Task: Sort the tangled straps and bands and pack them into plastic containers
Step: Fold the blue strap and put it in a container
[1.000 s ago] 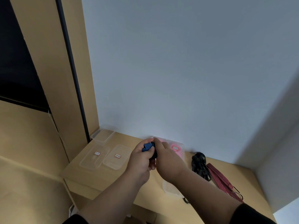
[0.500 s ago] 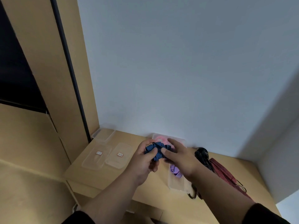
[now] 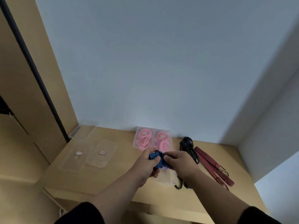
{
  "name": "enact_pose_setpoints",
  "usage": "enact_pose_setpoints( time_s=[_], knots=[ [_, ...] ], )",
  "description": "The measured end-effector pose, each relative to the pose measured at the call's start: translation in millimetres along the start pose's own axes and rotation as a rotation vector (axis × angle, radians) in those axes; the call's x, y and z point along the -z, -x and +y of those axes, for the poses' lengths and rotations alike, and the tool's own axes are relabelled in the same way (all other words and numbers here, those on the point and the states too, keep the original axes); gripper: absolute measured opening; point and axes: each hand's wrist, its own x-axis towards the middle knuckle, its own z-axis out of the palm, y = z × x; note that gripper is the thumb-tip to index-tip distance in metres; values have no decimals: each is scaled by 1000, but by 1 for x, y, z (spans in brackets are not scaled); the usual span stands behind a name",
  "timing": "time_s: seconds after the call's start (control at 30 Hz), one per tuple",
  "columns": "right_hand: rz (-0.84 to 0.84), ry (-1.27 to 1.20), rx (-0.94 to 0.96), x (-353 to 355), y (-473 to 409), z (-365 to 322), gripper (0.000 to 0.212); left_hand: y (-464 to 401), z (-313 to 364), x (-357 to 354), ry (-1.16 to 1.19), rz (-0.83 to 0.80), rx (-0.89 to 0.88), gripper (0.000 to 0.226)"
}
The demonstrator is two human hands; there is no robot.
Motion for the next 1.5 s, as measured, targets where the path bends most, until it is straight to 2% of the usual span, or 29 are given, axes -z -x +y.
enact_pose_setpoints(
  time_s=[0.17,0.3,0.43,0.63,0.8,0.9,1.07,1.23,1.37,1.5],
  knots=[
    [7,196,-35,13,-21,31,21,-27,-21,-17,-42,-8,85,29],
    [-37,298,-85,15,-38,56,20,-46,-40,-21,-135,0,170,50],
    [-60,253,-184,15,-48,79,23,-58,-60,-20,-416,17,146,65],
    [-82,118,-346,22,-67,91,30,-76,-80,-18,-743,31,61,54],
    [-107,113,-304,24,-73,104,27,-88,-83,-18,-894,56,66,36],
    [-166,264,-189,25,-71,114,35,-94,-82,-15,-972,55,102,31],
    [-127,537,-106,21,-82,119,36,-105,-80,-17,-1118,13,132,36],
    [-131,663,-45,14,-85,122,52,-113,-74,-13,-1234,-59,103,49],
    [-174,772,-24,16,-94,121,42,-113,-76,-12,-1376,-87,87,47],
    [-213,925,-46,14,-105,116,32,-116,-81,-8,-1362,-89,82,48]
  ],
)
